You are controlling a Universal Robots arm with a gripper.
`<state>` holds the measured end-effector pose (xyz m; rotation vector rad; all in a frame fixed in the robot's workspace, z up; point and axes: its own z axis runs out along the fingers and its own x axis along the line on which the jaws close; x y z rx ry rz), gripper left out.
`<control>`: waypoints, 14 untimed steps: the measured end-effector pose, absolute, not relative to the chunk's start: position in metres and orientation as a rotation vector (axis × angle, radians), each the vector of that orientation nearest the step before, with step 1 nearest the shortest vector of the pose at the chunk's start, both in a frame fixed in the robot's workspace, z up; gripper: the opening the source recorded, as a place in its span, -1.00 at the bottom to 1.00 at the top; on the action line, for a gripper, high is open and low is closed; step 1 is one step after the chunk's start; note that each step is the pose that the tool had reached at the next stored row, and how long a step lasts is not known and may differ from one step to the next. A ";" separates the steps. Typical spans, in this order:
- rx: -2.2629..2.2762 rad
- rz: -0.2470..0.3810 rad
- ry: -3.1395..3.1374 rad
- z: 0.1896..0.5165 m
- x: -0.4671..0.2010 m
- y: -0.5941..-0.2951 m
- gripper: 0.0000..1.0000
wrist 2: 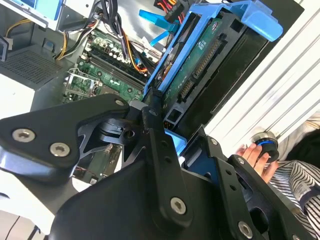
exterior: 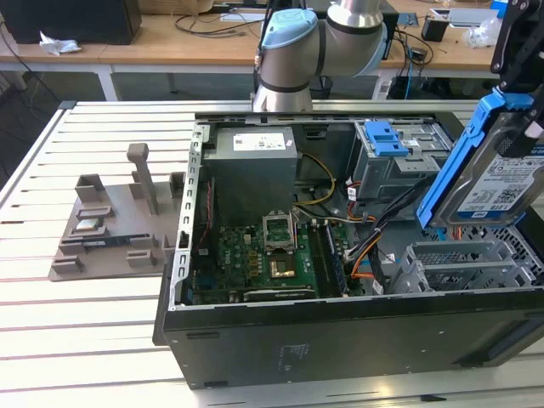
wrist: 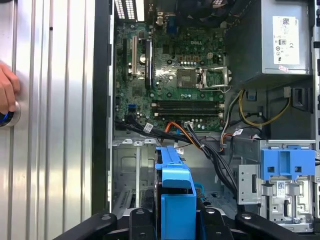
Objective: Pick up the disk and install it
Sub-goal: 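Pick up the disk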
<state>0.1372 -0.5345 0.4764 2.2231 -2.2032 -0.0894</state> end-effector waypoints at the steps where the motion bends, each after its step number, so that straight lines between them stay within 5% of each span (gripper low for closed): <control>1: 2.223 -0.090 -2.203 0.476 0.137 -0.535 -0.26; 14: 2.223 -0.089 -2.203 0.475 0.137 -0.552 -0.26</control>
